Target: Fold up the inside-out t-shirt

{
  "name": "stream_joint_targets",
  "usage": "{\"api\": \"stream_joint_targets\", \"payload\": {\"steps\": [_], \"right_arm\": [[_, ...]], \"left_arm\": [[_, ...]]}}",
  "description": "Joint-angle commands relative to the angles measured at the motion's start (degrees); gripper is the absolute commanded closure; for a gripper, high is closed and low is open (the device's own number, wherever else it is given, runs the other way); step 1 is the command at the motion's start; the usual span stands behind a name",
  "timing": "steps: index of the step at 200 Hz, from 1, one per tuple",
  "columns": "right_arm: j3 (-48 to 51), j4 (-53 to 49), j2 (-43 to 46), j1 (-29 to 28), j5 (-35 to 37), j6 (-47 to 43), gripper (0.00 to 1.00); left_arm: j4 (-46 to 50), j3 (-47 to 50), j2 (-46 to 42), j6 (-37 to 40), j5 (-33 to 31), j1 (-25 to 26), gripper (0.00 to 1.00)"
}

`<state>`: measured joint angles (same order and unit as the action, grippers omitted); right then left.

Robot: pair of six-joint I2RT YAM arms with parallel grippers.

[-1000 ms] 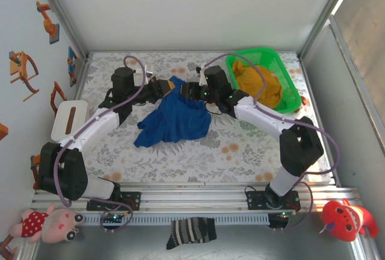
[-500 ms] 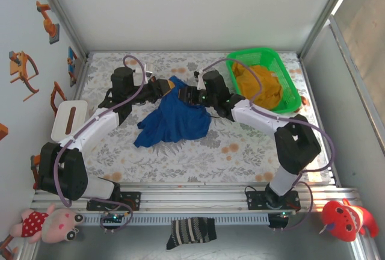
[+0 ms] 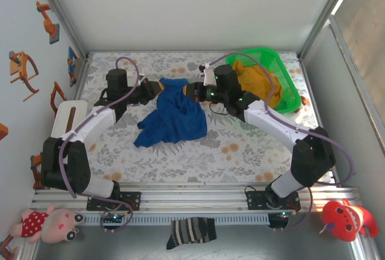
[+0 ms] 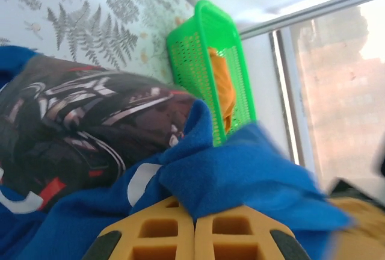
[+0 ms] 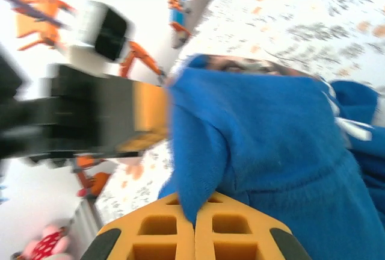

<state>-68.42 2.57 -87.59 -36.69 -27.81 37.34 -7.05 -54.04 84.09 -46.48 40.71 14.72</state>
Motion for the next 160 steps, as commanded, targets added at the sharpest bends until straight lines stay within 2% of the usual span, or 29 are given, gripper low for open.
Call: {"api": "stream_joint_targets", "payload": {"steps": [1,9,19,35,50,71,107,131,160], "right_arm": [[-0.4,7.0,2.4,1.6,-10.5,0.7,1.00],[0.8,10.8,2.2,2.1,-13.3,2.4,1.00],[3.3,18.1,1.8,3.2,-16.6,6.0,1.00],[6.8,28.5,0.7,5.3,-18.6,12.6,1.00],[8.6,32.0,-0.4,6.8,-18.6,15.4,1.00],[9.5,32.6,-1.5,7.6,-18.3,16.2,1.00],[9.9,32.5,-2.7,7.8,-17.6,16.4,1.00],[10.2,32.5,-2.9,7.7,-17.2,16.8,1.00],[10.6,32.4,-2.9,7.8,-16.6,16.9,1.00]], "left_arm": [[4.1,-1.2,5.1,5.3,-4.8,-1.6,0.78],[4.9,-1.9,6.3,6.1,-5.0,-1.6,0.60],[5.0,-2.0,6.6,6.8,-5.0,-1.6,0.49],[6.1,-1.3,4.9,7.7,-5.3,-1.5,0.39],[7.0,0.4,1.1,8.9,-6.4,-1.0,0.35],[10.1,2.4,-5.3,10.6,-9.2,0.8,0.34],[9.8,5.2,-14.0,11.4,-13.5,7.9,0.39],[6.0,5.1,-14.1,10.3,-12.6,11.8,0.46],[4.3,2.3,-10.4,11.0,-11.9,14.2,0.58]]}}
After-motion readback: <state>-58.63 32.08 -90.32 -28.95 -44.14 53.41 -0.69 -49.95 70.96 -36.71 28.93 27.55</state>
